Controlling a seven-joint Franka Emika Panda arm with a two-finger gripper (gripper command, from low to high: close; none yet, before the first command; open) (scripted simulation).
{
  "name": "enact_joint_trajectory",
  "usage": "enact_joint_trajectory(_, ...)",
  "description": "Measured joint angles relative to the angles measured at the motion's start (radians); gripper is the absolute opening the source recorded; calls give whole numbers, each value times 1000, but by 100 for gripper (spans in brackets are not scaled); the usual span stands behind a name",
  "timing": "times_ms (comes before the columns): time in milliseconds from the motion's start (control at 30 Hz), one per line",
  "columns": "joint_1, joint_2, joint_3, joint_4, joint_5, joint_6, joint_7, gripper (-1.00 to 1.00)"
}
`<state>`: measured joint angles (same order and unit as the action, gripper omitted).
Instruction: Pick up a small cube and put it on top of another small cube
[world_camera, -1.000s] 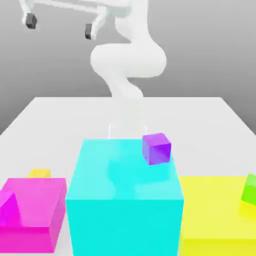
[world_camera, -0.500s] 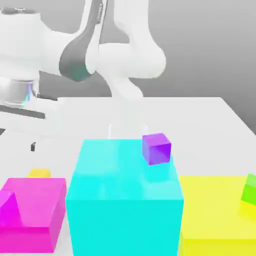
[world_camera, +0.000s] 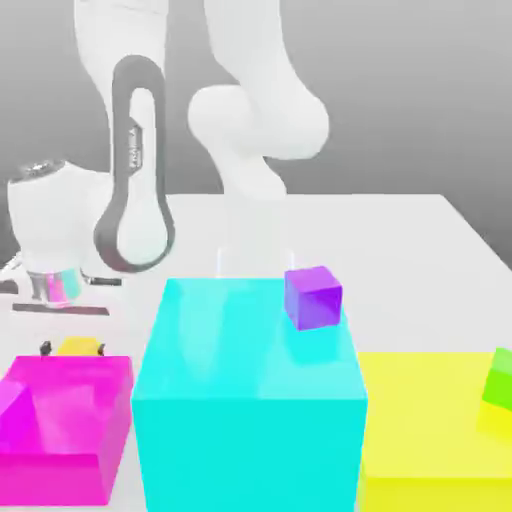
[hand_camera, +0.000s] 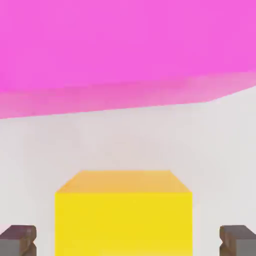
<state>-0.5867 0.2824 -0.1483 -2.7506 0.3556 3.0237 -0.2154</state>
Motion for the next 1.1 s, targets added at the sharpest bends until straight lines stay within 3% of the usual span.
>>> enact_joint_trajectory(200,-4,-4,3,-1,-7,-4,5,-100)
enact_joint_trajectory(367,84,-162,-131,-35,-200,-123,152,-100)
enact_joint_trajectory(467,78,-225,-150,-39,-290,-202,240,-100)
enact_joint_trajectory(667,58,-132,-189,151,-294,-366,416,-100)
enact_joint_trajectory(800,125,-130,-202,279,-446,-454,525,-100)
enact_joint_trajectory(1100,417,-194,-72,501,-764,-627,712,-100)
